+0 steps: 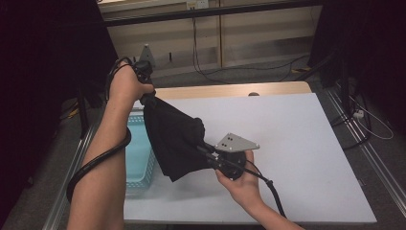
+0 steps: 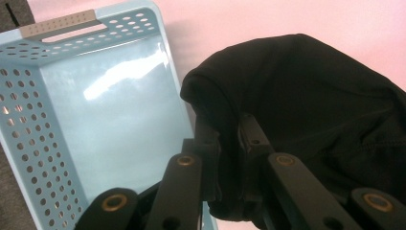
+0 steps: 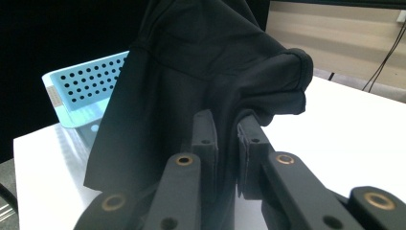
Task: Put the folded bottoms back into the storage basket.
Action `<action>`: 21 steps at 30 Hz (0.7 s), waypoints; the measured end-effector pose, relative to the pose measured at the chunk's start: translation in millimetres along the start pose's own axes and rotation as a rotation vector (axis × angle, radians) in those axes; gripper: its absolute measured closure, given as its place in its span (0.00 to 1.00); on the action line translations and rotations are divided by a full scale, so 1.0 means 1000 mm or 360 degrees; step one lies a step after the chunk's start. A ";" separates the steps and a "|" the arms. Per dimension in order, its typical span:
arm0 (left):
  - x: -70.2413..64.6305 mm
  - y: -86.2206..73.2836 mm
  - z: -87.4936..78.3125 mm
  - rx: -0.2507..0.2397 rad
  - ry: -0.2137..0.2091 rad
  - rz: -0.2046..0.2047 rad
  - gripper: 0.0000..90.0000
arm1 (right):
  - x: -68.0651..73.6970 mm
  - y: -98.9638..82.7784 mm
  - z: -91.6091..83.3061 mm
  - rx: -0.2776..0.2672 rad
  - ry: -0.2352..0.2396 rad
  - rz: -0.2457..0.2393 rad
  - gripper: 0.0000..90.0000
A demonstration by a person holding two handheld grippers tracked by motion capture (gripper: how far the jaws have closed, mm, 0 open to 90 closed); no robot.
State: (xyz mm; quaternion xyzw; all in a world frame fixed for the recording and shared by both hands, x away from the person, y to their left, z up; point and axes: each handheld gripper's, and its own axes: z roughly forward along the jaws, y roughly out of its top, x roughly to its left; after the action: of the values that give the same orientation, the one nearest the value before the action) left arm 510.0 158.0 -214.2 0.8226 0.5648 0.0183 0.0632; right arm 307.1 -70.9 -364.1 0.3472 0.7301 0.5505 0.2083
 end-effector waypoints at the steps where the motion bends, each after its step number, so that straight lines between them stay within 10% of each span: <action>1: 0.001 0.000 -0.001 -0.0003 0.0002 0.0000 0.91 | 0.001 0.001 0.000 -0.0001 0.0004 0.0000 0.90; 21: 0.022 -0.007 -0.038 -0.0012 0.0065 -0.0042 0.91 | 0.015 0.020 0.023 -0.0076 0.0066 -0.0009 0.90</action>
State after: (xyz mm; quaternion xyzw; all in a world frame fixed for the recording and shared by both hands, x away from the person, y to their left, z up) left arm 507.9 184.3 -177.8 0.8144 0.5766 0.0364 0.0552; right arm 318.1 -42.2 -351.3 0.3286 0.7219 0.5742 0.2029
